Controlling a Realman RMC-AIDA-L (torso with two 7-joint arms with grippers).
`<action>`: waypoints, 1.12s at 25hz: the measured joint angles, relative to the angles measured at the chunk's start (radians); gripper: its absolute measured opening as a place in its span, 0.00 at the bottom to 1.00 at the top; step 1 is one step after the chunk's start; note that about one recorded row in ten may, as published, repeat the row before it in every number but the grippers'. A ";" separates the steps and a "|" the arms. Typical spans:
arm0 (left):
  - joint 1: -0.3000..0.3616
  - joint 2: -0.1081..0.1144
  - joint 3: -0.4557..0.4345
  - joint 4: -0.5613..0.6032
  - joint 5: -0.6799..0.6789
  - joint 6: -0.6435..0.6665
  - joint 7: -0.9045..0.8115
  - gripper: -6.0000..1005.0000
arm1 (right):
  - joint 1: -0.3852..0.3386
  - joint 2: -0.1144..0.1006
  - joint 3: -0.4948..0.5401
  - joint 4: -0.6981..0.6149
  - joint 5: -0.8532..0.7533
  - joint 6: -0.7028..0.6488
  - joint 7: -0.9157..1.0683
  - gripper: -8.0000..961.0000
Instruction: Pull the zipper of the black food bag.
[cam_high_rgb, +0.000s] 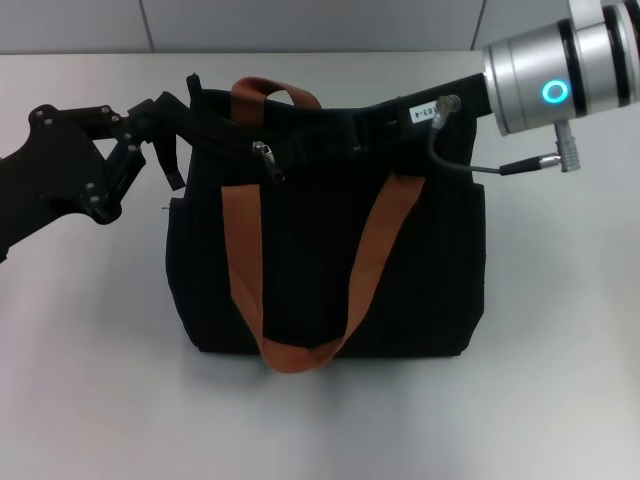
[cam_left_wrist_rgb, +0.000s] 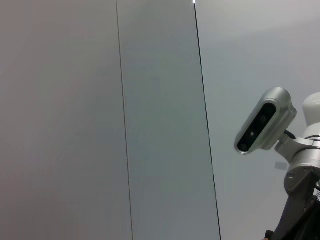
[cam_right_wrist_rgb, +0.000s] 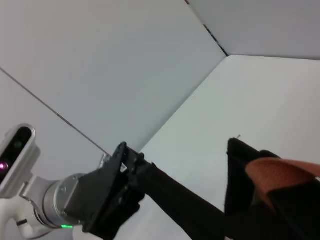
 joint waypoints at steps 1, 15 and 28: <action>0.000 -0.001 0.000 0.000 0.000 0.000 0.000 0.02 | 0.005 0.000 -0.002 0.008 0.003 0.006 0.000 0.23; -0.005 -0.004 0.001 0.001 0.000 0.001 0.000 0.02 | 0.033 0.001 -0.062 0.048 0.055 0.021 -0.001 0.23; -0.005 -0.004 -0.001 0.001 0.002 0.006 0.000 0.02 | 0.018 -0.009 -0.053 0.040 0.035 0.025 0.003 0.23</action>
